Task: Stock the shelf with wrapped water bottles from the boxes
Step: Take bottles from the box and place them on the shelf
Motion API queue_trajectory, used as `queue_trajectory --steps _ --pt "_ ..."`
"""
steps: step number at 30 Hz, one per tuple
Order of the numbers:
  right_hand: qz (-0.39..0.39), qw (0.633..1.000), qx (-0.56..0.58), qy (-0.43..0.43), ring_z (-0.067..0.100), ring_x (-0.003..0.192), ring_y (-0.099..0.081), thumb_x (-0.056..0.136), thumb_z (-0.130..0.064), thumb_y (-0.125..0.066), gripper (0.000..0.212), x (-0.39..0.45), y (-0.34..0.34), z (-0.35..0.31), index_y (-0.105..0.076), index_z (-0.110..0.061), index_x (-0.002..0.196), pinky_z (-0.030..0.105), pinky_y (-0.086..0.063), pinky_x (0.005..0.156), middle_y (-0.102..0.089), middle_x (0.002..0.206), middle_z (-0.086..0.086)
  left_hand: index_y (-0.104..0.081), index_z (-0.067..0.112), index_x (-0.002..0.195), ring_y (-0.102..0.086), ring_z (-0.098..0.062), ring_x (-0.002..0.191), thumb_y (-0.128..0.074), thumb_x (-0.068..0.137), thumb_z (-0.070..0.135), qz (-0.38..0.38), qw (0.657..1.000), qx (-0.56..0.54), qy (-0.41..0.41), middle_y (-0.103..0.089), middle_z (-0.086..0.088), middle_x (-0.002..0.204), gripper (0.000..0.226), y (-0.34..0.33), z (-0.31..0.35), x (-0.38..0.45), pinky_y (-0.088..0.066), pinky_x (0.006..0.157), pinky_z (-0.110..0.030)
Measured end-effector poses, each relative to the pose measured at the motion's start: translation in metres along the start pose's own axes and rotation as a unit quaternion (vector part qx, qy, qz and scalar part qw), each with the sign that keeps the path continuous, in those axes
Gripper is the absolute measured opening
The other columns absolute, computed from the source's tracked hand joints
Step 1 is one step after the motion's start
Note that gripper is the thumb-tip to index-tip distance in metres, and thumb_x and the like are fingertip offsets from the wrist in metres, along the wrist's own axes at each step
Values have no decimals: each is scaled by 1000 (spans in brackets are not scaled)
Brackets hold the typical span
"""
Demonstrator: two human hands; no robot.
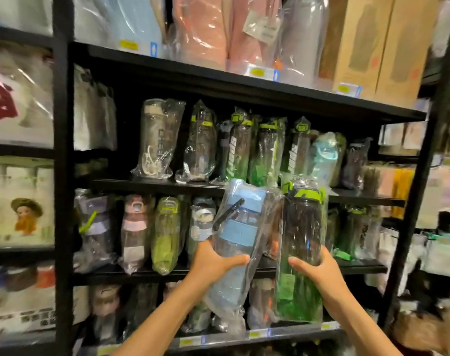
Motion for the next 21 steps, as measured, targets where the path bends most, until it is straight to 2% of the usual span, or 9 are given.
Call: queue_trajectory --steps 1,2,5,8,11,15,17,19,21 --pt "8 1000 -24 6 16 114 -53 35 -67 -84 129 4 8 1 -35 -14 142 32 -41 97 -50 131 -2 -66 17 102 -68 1 82 -86 62 12 -8 1000 5 -10 -72 5 95 45 -8 6 6 -51 66 -12" --pt "24 999 -35 3 20 122 -49 30 -71 -82 136 6 17 0 -32 -18 144 39 -40 102 -47 138 -1 -66 19 101 -68 1 82 -86 62 15 -15 1000 12 -14 -73 7 95 44 -16 10 13 -51 65 -11" --pt "44 998 -39 14 23 129 -45 38 -67 -84 130 18 49 -5 -29 -22 146 47 -38 107 -41 146 -1 -66 20 100 -67 -3 84 -89 54 31 -30 999 25 -15 -72 9 92 53 -45 21 34 -50 67 -15" --pt "53 998 -31 19 18 126 -44 51 -54 -87 117 34 86 -14 -29 -19 146 39 -36 105 -41 141 -7 -62 18 108 -66 -7 86 -88 35 56 -21 999 31 -15 -71 5 98 86 -82 29 62 -53 69 -20" --pt "66 996 -47 31 21 131 -40 39 -66 -83 131 55 133 -19 -26 -20 147 42 -34 108 -38 147 -2 -66 14 100 -62 -3 67 -89 51 38 -29 999 36 -29 -70 4 85 59 -131 51 87 -46 53 -12" --pt "88 995 -42 21 26 137 -34 54 -54 -84 121 103 210 -16 -19 -18 150 46 -30 111 -28 154 3 -67 10 93 -63 -1 62 -87 61 24 -7 995 45 -92 -69 5 81 41 -204 97 128 -39 47 -2" --pt "86 993 -71 35 26 134 -38 39 -66 -83 134 127 247 -22 -23 -19 149 47 -33 110 -33 151 2 -66 14 95 -63 -1 69 -88 61 24 2 992 30 -119 -69 5 84 42 -242 121 155 -45 59 -6" --pt "94 989 -104 41 24 131 -42 28 -73 -82 141 153 286 -23 -27 -21 147 48 -36 108 -40 147 1 -64 17 98 -63 -7 85 -89 58 29 14 990 17 -141 -69 3 98 49 -278 142 187 -51 78 -21" --pt "81 990 -103 47 23 128 -46 27 -74 -82 139 180 319 -24 -29 -23 145 48 -38 107 -43 145 1 -65 15 108 -63 -12 97 -89 49 44 30 987 30 -153 -68 3 106 70 -310 159 219 -52 88 -32"
Point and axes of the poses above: each hand's wrist, its own x-axis towards the middle knuckle, its own y-axis out of the back of the hand, z = x × y, the point moved 7 cm from there along x, towards the middle knuckle
